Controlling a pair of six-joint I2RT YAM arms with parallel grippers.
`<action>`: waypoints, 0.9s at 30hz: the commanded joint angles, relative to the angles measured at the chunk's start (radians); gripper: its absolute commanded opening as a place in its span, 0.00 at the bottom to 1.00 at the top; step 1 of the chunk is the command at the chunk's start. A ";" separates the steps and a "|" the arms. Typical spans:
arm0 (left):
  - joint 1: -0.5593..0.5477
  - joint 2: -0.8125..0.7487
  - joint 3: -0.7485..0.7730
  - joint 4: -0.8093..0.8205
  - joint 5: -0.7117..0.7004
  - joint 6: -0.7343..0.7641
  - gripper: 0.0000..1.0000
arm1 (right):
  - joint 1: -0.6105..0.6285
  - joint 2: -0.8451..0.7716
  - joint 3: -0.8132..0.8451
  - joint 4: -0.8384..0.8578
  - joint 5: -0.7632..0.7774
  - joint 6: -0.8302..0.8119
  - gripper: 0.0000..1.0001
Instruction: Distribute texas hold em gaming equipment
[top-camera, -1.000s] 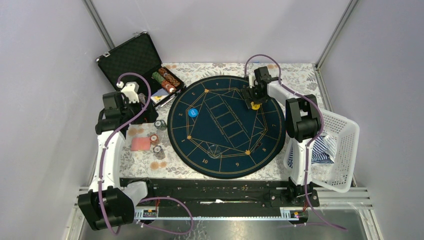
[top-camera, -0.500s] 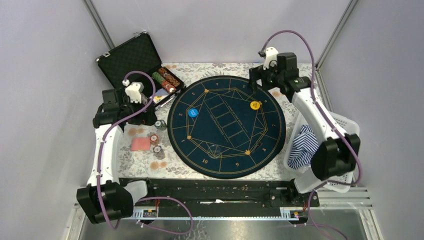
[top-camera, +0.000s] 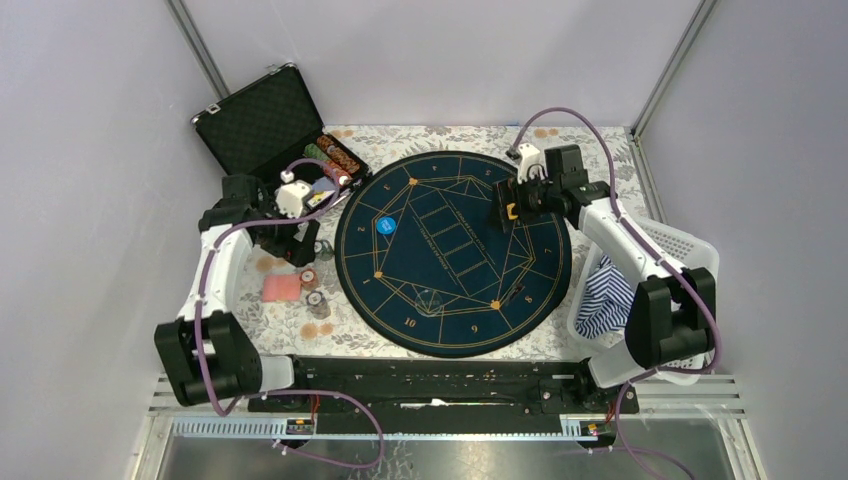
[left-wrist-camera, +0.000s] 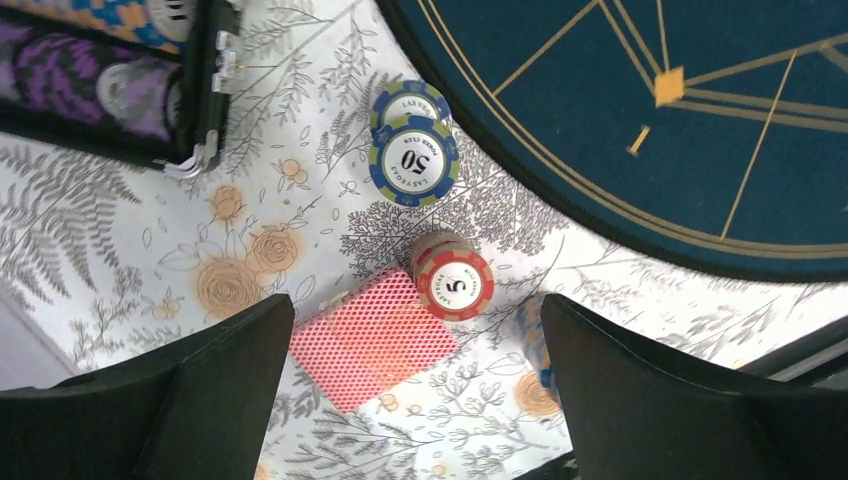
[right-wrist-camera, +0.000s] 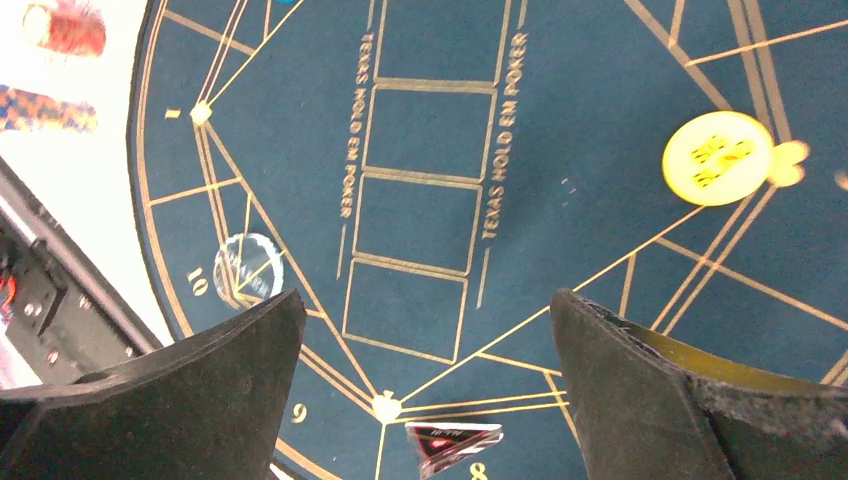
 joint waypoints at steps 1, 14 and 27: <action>-0.011 0.074 0.058 -0.021 0.056 0.282 0.99 | -0.003 -0.082 -0.040 0.042 -0.108 -0.028 1.00; -0.017 0.235 0.127 -0.098 0.134 0.922 0.99 | -0.016 -0.075 -0.058 0.042 -0.148 -0.037 1.00; -0.055 0.372 0.201 -0.173 0.152 1.102 0.99 | -0.026 -0.038 -0.043 0.019 -0.175 -0.048 1.00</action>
